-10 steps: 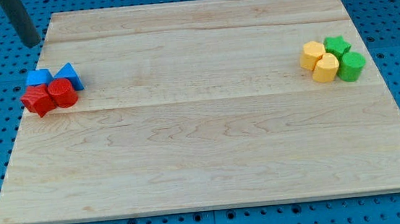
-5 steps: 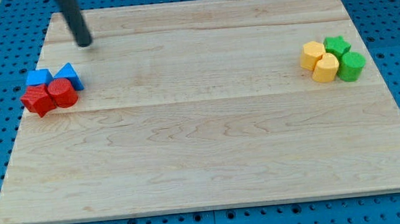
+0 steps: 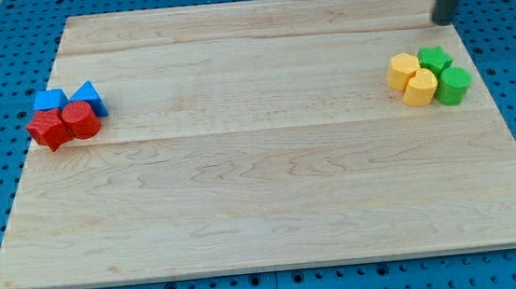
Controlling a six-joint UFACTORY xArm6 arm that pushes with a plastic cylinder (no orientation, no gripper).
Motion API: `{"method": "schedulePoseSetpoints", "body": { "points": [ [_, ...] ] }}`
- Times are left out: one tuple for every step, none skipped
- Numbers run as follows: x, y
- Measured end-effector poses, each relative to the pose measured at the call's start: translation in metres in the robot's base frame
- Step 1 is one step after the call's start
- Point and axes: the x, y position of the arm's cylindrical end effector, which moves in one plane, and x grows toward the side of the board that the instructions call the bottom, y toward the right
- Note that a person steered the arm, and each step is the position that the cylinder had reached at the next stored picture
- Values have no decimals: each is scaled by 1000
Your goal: Push green circle towards center
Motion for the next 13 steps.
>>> {"method": "schedulePoseSetpoints", "body": {
  "points": [
    [11,32],
    [19,32],
    [73,31],
    [141,30],
    [152,-12],
    [135,-71],
    [133,-86],
    [133,-39],
    [123,-23],
    [111,-86],
    [122,-192],
    [134,-291],
    [134,-302]
  ]
}}
